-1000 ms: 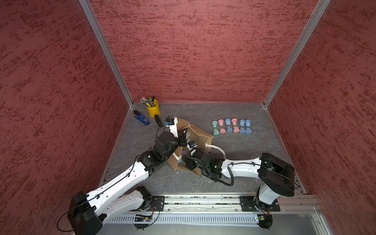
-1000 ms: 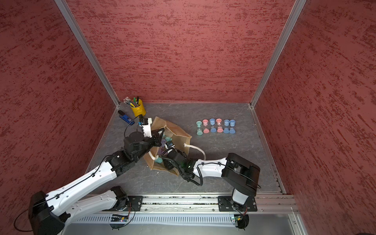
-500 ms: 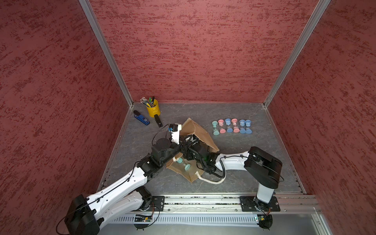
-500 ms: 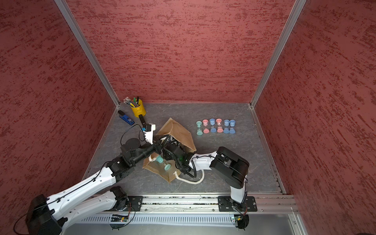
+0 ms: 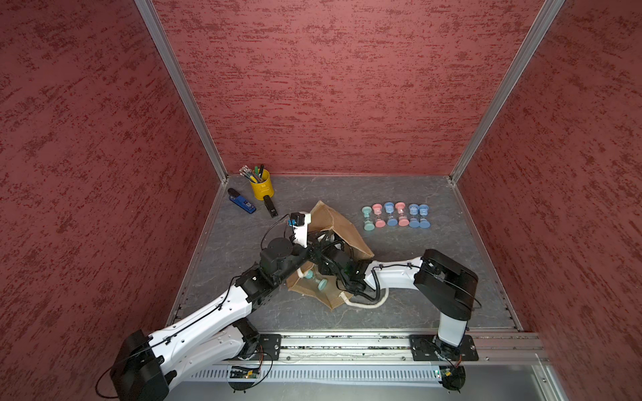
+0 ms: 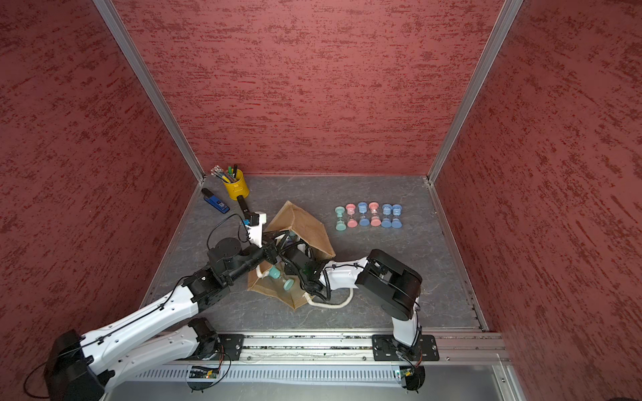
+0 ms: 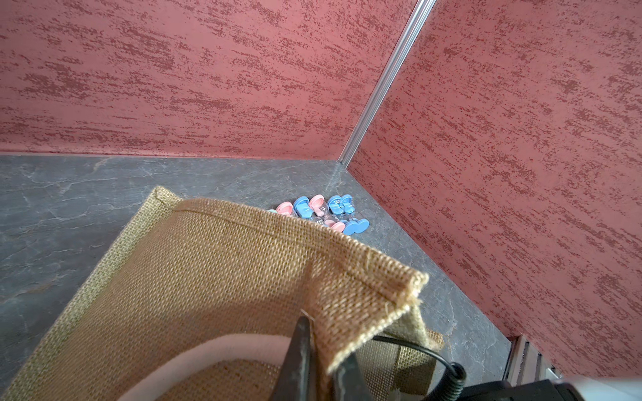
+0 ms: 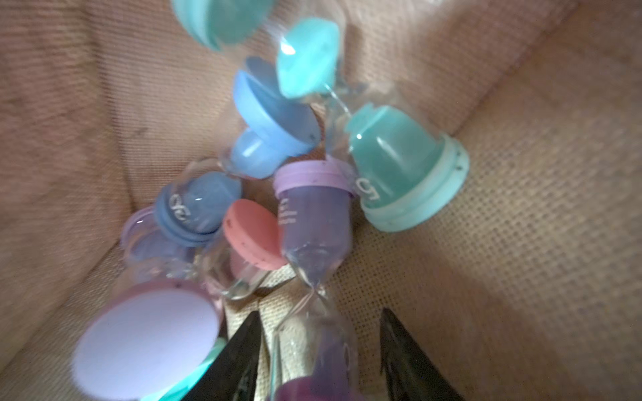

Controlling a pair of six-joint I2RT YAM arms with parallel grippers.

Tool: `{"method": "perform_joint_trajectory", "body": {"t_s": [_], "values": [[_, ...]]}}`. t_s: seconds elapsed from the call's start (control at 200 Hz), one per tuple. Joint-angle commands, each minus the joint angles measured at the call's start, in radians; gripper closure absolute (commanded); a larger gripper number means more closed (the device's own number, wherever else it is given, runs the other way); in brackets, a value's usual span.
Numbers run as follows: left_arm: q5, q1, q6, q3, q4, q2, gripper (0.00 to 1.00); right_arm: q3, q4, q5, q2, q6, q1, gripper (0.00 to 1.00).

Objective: 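Grasp a lilac timer inside the bag with the right gripper, then lift the lilac timer out and carry it to the row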

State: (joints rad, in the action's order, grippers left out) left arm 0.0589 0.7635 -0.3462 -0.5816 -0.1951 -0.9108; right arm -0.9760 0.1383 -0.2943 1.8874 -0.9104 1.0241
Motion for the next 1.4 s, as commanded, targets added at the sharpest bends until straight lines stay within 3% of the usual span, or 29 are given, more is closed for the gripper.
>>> {"method": "perform_joint_trajectory", "body": {"t_s": [0.0,0.1,0.165,0.326,0.446,0.606,0.817,1.047,1.147,1.393], "values": [[0.019,0.006,0.009,-0.023,-0.028,0.001,1.0,-0.047,-0.089,-0.031,0.07,-0.016,0.005,0.43],[0.027,0.01,0.005,-0.028,-0.03,-0.006,1.0,-0.099,-0.105,-0.029,0.122,0.017,0.002,0.41],[0.044,0.015,0.001,-0.032,-0.023,-0.007,1.0,-0.109,-0.091,-0.025,0.13,0.035,0.002,0.44],[0.127,0.03,-0.016,-0.047,0.005,-0.01,1.0,-0.042,0.098,0.099,0.071,0.13,0.0,0.67],[0.195,0.039,-0.025,-0.062,0.041,-0.023,1.0,0.051,0.275,0.21,-0.012,0.181,0.001,0.77],[0.294,0.06,-0.022,-0.087,0.083,-0.04,1.0,0.148,0.405,0.309,-0.117,0.191,0.001,0.81],[0.451,0.068,-0.065,-0.155,0.215,-0.078,1.0,0.262,0.489,0.346,-0.288,0.196,0.004,0.84],[0.579,0.065,-0.135,-0.221,0.349,-0.116,1.0,0.35,0.434,0.333,-0.574,0.267,-0.006,0.88],[0.598,0.063,-0.149,-0.246,0.387,-0.134,1.0,0.366,0.371,0.379,-0.693,0.264,-0.065,0.86],[0.639,0.06,-0.166,-0.279,0.454,-0.142,1.0,0.422,0.235,0.53,-0.983,0.216,-0.337,0.84]]}}
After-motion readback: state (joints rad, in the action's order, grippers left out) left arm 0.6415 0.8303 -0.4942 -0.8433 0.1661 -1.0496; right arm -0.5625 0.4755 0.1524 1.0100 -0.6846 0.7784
